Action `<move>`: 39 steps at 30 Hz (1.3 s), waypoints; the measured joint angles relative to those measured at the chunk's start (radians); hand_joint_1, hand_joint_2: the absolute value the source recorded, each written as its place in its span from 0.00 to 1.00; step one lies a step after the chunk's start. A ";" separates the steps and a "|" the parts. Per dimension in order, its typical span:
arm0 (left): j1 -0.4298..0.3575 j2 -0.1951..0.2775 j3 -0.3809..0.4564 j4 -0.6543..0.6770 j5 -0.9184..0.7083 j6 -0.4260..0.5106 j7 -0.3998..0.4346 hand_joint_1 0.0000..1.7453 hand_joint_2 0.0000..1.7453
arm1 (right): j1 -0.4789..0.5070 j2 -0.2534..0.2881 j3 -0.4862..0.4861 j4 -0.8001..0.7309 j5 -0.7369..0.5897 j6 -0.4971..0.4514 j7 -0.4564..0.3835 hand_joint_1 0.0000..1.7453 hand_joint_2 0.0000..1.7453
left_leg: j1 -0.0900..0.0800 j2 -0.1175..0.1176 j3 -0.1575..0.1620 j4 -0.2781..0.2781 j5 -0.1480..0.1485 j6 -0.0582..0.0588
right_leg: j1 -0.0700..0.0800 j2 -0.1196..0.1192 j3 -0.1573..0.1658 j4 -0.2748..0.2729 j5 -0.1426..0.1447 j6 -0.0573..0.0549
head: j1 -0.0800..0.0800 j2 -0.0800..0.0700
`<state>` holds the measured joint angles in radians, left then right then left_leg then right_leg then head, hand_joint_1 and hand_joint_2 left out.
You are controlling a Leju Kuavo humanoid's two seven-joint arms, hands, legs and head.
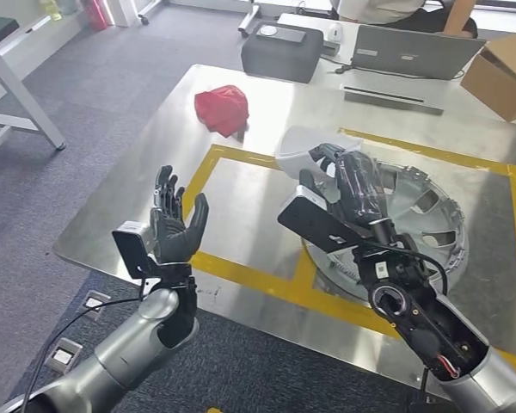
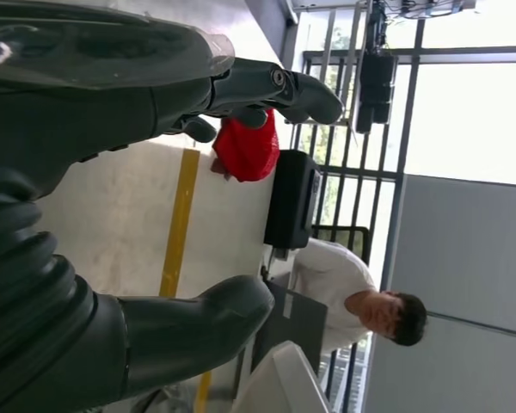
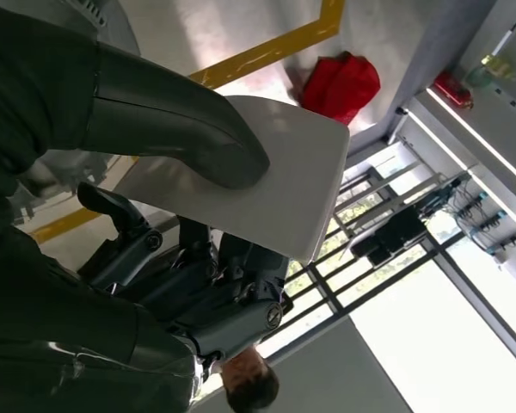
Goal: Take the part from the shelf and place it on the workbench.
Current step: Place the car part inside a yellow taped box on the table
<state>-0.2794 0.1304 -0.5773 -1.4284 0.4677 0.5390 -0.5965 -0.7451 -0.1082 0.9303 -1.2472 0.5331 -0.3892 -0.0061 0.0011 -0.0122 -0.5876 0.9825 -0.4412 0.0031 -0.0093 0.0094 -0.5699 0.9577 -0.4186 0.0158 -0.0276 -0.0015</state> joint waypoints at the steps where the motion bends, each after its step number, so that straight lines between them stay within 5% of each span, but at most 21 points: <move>1: -0.001 0.000 0.000 0.000 -0.001 0.001 0.000 0.00 1.00 | -0.002 0.002 0.000 0.000 0.000 0.000 -0.002 1.00 1.00 | 0.001 0.001 -0.020 0.043 -0.019 -0.007 | -0.004 -0.001 0.007 -0.004 -0.001 -0.005 | -0.003 0.000; 4: 0.002 0.001 0.000 0.000 -0.002 0.002 0.000 0.00 1.00 | -0.005 0.007 0.001 0.002 0.001 0.003 -0.006 1.00 1.00 | 0.011 0.004 -0.140 0.239 -0.083 -0.023 | -0.007 -0.003 0.016 -0.006 -0.008 -0.013 | -0.011 0.000; 6: 0.005 0.001 0.000 0.000 -0.004 0.004 0.000 0.00 1.00 | -0.004 0.009 0.002 0.006 0.001 0.004 -0.008 1.00 1.00 | 0.016 0.005 -0.173 0.259 -0.058 -0.029 | -0.008 -0.002 0.021 -0.005 -0.015 -0.011 | -0.012 0.000; 9: 0.004 0.002 0.000 0.000 -0.008 0.007 0.000 0.00 1.00 | -0.004 0.014 0.002 0.007 0.001 0.004 -0.014 1.00 1.00 | 0.022 0.008 -0.096 0.060 0.059 -0.033 | -0.011 0.000 0.035 0.000 -0.033 0.003 | -0.017 0.000; 11: 0.004 0.002 0.000 0.000 -0.011 0.008 -0.001 0.00 1.00 | -0.005 0.017 0.002 0.008 0.001 0.004 -0.017 1.00 1.00 | 0.021 0.008 -0.063 -0.017 0.080 -0.027 | -0.007 0.001 0.037 0.004 -0.044 0.012 | -0.019 0.000; 15: 0.004 0.002 0.000 0.001 -0.014 0.009 -0.002 0.00 1.00 | -0.006 0.018 0.002 0.010 0.001 0.005 -0.018 1.00 1.00 | 0.022 0.000 -0.060 -0.023 0.075 -0.018 | -0.002 -0.001 0.044 -0.004 -0.047 -0.003 | -0.009 0.000; 19: 0.003 0.002 0.000 0.001 -0.010 0.006 -0.002 0.00 1.00 | -0.008 0.020 0.003 0.015 0.001 0.006 -0.018 1.00 1.00 | 0.020 -0.003 -0.060 -0.022 0.071 -0.009 | -0.002 -0.005 0.053 -0.018 -0.046 -0.003 | -0.001 0.000; 27: 0.004 0.002 0.000 0.001 0.010 -0.018 -0.006 0.00 1.00 | -0.011 0.030 0.011 0.025 0.015 0.021 -0.011 1.00 1.00 | 0.015 -0.003 -0.059 -0.021 0.071 0.000 | -0.006 -0.005 0.055 -0.024 -0.041 0.027 | 0.000 0.000; 34: 0.004 0.002 0.000 0.001 0.007 -0.021 -0.008 0.00 1.00 | -0.011 0.032 0.018 0.037 0.017 0.024 -0.011 1.00 1.00 | 0.015 -0.002 -0.057 -0.024 0.074 0.001 | -0.004 -0.005 0.055 -0.024 -0.041 0.029 | 0.000 0.000; 38: 0.004 0.001 0.000 0.001 0.007 -0.023 -0.009 0.00 1.00 | -0.012 0.034 0.018 0.047 0.017 0.023 -0.014 0.00 0.00 | 0.016 -0.002 -0.056 -0.025 0.074 0.000 | -0.002 -0.005 0.055 -0.023 -0.041 0.029 | 0.000 0.000; 39: 0.004 0.001 0.000 0.001 0.006 -0.023 -0.009 0.00 1.00 | -0.013 0.035 0.018 0.049 0.017 0.022 -0.015 0.00 0.00 | 0.016 -0.002 -0.056 -0.025 0.074 0.000 | -0.002 -0.005 0.055 -0.023 -0.041 0.029 | 0.000 0.000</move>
<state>-0.2758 0.1314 -0.5776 -1.4279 0.4740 0.5162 -0.6054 -0.7579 -0.0728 0.9487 -1.1979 0.5501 -0.3669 -0.0207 0.0175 -0.0139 -0.6438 0.9574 -0.3671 0.0033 -0.0114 0.0045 -0.5149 0.9345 -0.4592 0.0448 -0.0279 -0.0015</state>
